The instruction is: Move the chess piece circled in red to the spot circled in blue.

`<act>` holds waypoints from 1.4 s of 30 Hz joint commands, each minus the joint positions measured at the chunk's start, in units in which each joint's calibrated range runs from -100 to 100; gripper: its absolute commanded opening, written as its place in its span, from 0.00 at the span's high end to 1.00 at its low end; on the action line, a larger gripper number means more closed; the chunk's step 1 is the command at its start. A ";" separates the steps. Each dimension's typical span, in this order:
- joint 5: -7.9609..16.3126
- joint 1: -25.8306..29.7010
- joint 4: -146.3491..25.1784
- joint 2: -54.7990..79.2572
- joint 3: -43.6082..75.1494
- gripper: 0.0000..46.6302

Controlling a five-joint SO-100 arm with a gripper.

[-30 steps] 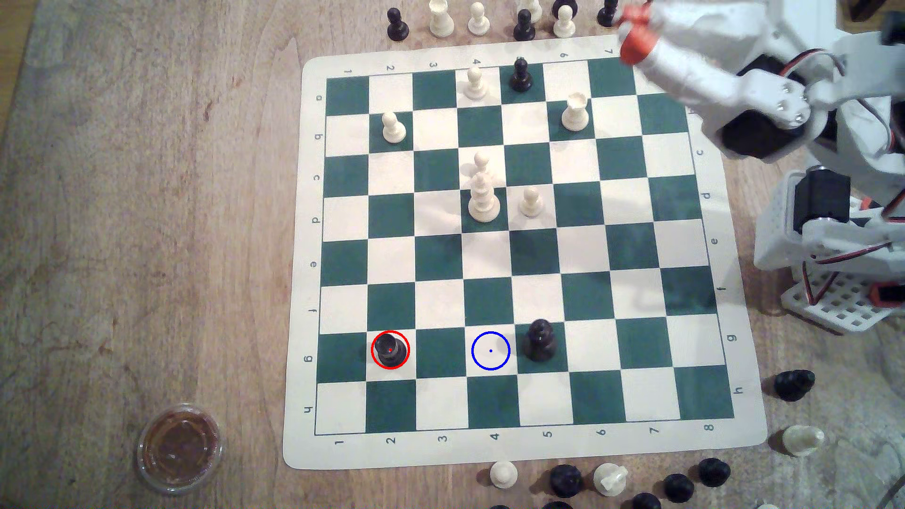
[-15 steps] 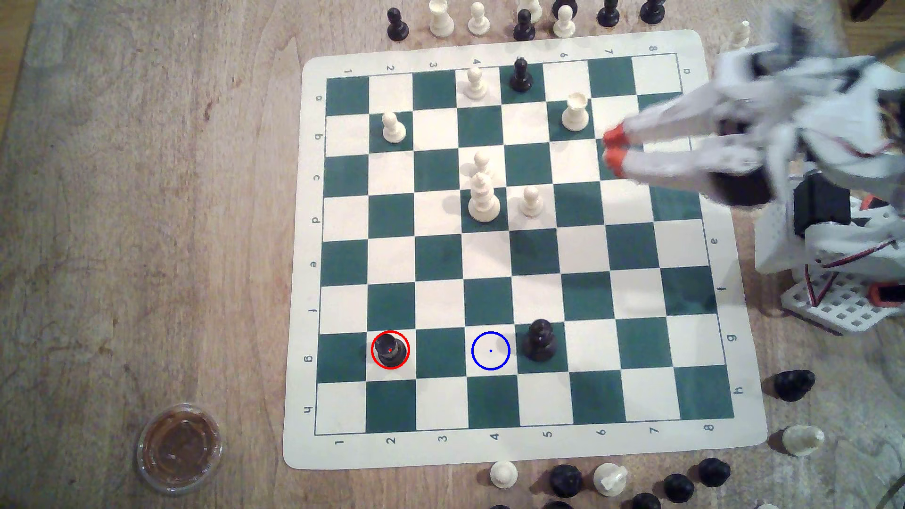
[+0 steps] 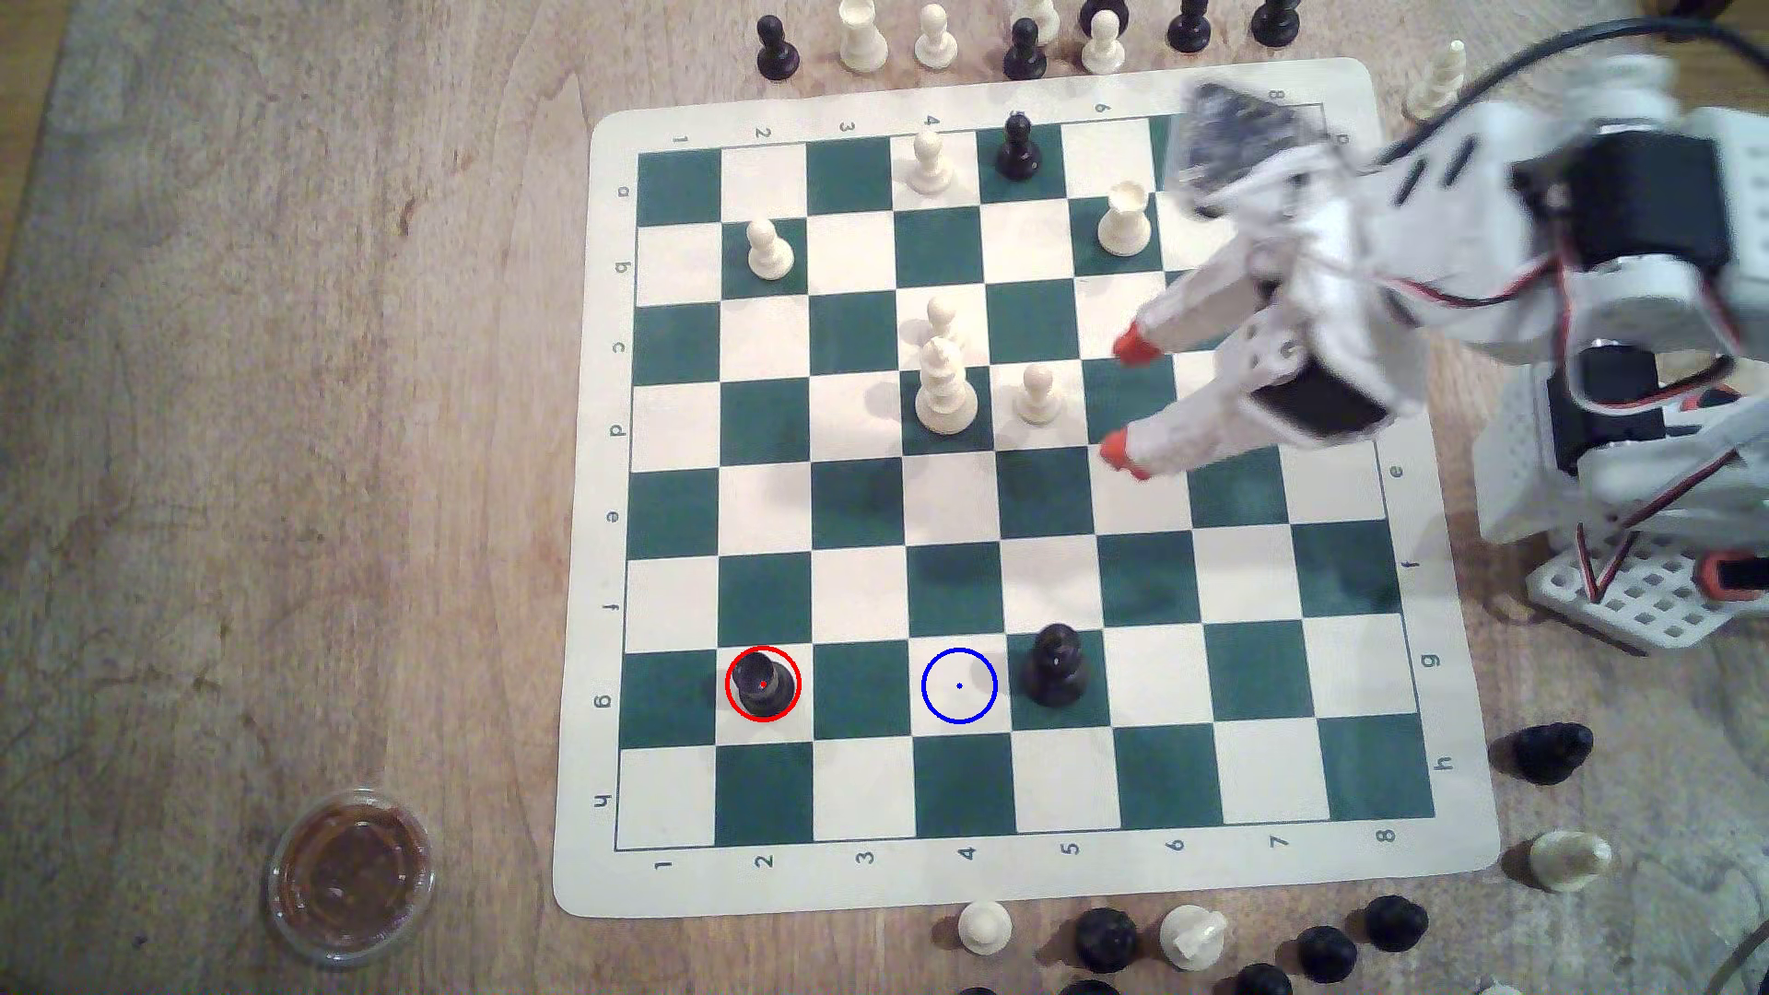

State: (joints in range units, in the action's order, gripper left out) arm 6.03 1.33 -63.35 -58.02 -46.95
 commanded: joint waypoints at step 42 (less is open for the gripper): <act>2.83 8.25 19.12 58.62 40.69 0.61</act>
State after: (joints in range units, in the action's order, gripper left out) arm 8.72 9.81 -46.45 0.29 -12.34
